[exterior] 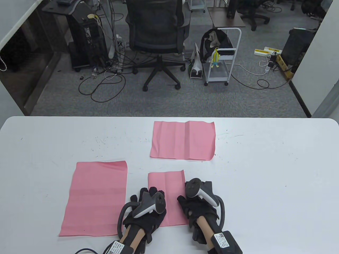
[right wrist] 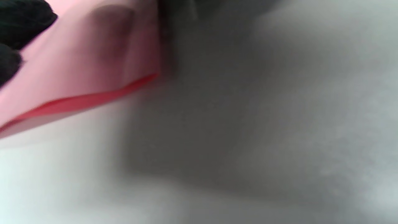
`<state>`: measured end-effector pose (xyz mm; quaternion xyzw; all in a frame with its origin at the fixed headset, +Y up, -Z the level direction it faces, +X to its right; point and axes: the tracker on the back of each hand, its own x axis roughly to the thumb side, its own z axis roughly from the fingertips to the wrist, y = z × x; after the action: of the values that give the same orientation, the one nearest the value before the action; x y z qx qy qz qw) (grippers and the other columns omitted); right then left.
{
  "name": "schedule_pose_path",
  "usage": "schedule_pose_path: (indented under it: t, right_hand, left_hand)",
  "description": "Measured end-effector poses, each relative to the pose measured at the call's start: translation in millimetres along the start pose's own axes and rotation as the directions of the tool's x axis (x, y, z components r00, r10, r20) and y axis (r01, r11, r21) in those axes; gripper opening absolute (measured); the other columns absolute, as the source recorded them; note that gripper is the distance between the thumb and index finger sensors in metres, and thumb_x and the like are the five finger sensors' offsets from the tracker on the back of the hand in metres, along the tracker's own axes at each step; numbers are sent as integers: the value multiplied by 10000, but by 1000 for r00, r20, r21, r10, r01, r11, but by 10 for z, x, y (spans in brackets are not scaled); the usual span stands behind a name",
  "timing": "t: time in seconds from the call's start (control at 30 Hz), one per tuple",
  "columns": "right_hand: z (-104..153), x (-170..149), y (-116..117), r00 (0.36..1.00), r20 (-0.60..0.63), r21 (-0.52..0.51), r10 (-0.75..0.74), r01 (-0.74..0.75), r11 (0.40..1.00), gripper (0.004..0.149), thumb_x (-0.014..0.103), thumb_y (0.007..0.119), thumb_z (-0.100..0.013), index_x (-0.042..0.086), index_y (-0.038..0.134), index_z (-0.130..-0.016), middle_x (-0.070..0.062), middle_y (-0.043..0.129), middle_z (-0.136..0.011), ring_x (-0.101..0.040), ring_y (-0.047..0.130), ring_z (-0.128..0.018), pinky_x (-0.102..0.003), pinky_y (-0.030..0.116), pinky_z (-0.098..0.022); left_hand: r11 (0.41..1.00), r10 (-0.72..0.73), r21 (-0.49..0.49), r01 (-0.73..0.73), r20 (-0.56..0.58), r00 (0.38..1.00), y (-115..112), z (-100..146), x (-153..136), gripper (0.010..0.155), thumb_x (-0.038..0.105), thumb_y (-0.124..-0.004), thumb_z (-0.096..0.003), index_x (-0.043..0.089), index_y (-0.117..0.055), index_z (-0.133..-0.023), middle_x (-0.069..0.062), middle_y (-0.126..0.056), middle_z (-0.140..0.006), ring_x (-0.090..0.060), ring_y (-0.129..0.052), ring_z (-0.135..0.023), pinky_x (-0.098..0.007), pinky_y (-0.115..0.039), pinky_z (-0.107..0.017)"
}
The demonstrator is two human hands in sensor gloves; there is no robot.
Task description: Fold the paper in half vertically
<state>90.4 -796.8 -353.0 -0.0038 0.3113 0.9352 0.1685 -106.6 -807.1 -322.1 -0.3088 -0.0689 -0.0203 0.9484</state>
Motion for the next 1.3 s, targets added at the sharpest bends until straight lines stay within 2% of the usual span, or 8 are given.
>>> schedule_pose_path:
  t: [0.2,0.37,0.47,0.63,0.73,1.07,1.23,1.3]
  right_hand:
    - [130,145,-15,988,126,32,-86,83,996,711,528,586,-521,306,204,-1078,-64,340,-1168,-392,258,-1067,-609,280,-761]
    - [244,202,-79,944,220,70,-246,236,969,699,490,611,-531,314,209,-1076,-72,432,-1151,-343,551,-1034,-514,521,-755]
    - [247,141,-100,921,187,65,-342,335,940,694,449,635,-536,263,242,-1077,-86,538,-1109,-277,793,-904,-437,722,-635]
    - [167,-28,-78,910,72,20,-408,407,913,663,361,712,-525,188,366,-1064,-47,788,-944,-127,983,-652,-334,850,-459]
    - [143,-65,-55,924,36,-36,-382,383,923,633,325,747,-513,200,437,-1051,52,852,-856,-47,1015,-544,-279,879,-388]
    - [168,-25,-39,944,30,-93,-328,330,939,614,321,760,-506,222,479,-1042,60,869,-836,-16,1018,-514,-257,888,-371]
    - [170,-42,-39,937,34,-82,-348,350,933,614,320,760,-506,221,480,-1042,60,867,-837,-17,1017,-520,-261,886,-374]
    - [172,-43,-40,936,35,-79,-350,352,933,612,319,758,-507,221,478,-1042,58,866,-838,-18,1016,-522,-263,886,-376]
  left_hand:
    - [1000,1,2,-1,0,1000,-2,-1,-1,738,639,-338,-524,396,16,-1124,64,87,-1223,-320,32,-1146,-647,-136,-834]
    - [1000,1,2,-1,0,1000,-2,-1,-1,739,640,-337,-524,394,17,-1125,64,88,-1223,-320,34,-1146,-647,-136,-834]
    - [1000,1,2,-1,0,1000,-2,-2,-1,739,640,-338,-523,396,16,-1125,66,86,-1223,-319,33,-1146,-646,-137,-834]
    - [1000,-1,3,1,-1,1000,-1,-2,1,738,639,-336,-524,395,17,-1124,64,86,-1223,-321,32,-1146,-646,-137,-835]
    - [1000,-7,5,7,-3,1000,-1,-1,3,739,638,-334,-524,391,18,-1125,58,84,-1224,-324,27,-1147,-647,-142,-835]
    - [1000,10,-1,-10,-2,1000,11,0,1,738,641,-356,-531,401,2,-1130,67,73,-1229,-320,23,-1151,-645,-144,-838]
    - [997,73,22,-73,10,997,164,76,-39,748,650,-396,-535,415,-34,-1147,62,10,-1263,-309,-22,-1177,-638,-161,-844]
    - [990,101,95,-103,26,995,315,204,-60,755,652,-400,-535,415,-26,-1147,60,26,-1263,-309,-8,-1177,-638,-159,-844]
